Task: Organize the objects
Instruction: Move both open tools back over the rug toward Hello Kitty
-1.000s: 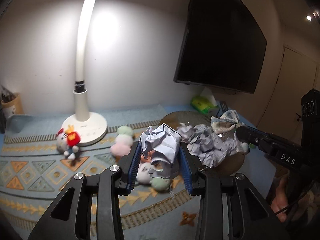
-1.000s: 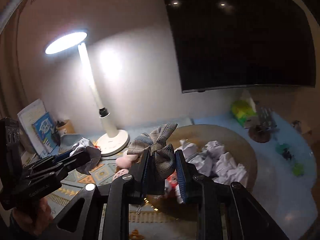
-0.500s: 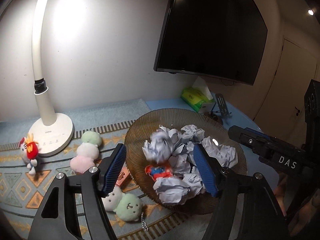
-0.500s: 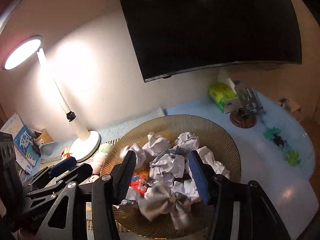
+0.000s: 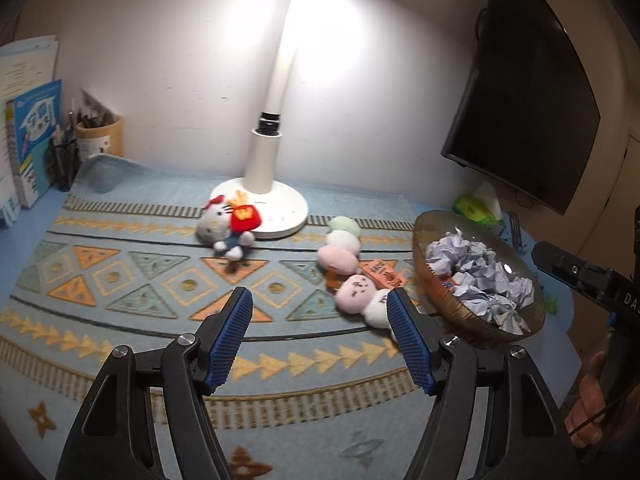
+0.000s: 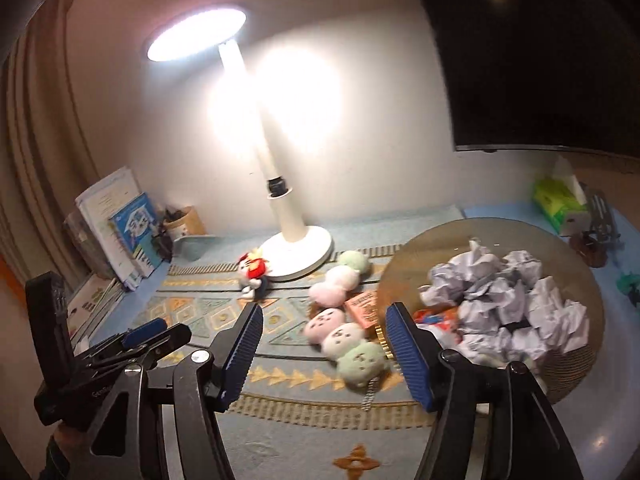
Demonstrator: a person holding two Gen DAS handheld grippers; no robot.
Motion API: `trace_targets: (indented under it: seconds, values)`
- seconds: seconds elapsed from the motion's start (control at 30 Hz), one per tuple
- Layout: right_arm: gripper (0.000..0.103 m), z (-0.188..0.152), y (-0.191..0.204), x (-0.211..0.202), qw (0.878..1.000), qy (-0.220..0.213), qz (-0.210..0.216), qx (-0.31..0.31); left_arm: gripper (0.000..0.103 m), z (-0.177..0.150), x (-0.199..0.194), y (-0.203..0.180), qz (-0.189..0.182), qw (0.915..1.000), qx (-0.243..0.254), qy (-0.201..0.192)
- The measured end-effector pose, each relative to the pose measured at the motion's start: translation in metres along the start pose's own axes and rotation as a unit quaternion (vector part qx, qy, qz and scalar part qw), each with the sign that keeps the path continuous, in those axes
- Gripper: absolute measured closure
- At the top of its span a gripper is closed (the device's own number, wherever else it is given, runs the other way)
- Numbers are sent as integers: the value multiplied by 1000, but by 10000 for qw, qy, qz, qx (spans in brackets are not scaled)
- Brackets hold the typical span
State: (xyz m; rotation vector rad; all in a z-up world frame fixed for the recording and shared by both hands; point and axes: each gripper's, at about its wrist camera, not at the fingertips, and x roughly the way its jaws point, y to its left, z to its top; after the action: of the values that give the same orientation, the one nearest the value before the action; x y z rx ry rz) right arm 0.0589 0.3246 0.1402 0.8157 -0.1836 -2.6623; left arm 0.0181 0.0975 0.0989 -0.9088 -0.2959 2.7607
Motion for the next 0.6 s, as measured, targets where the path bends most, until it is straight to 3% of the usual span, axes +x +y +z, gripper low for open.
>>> trace_targets:
  seconds: [0.1,0.27,0.5,0.6]
  values:
    - [29,-24,32,24,9993,173,281,-195,33,-17,-11,33,264,9996,-100,69]
    - [30,-53,50,80,9942,804,713,104,33,-39,-4,76,774,9958,-410,256]
    - [30,-77,60,115,9938,1073,219,-179,33,-65,13,88,900,9938,-369,546]
    - [29,-77,59,120,9937,1097,108,-212,32,-65,14,79,941,9942,-110,512]
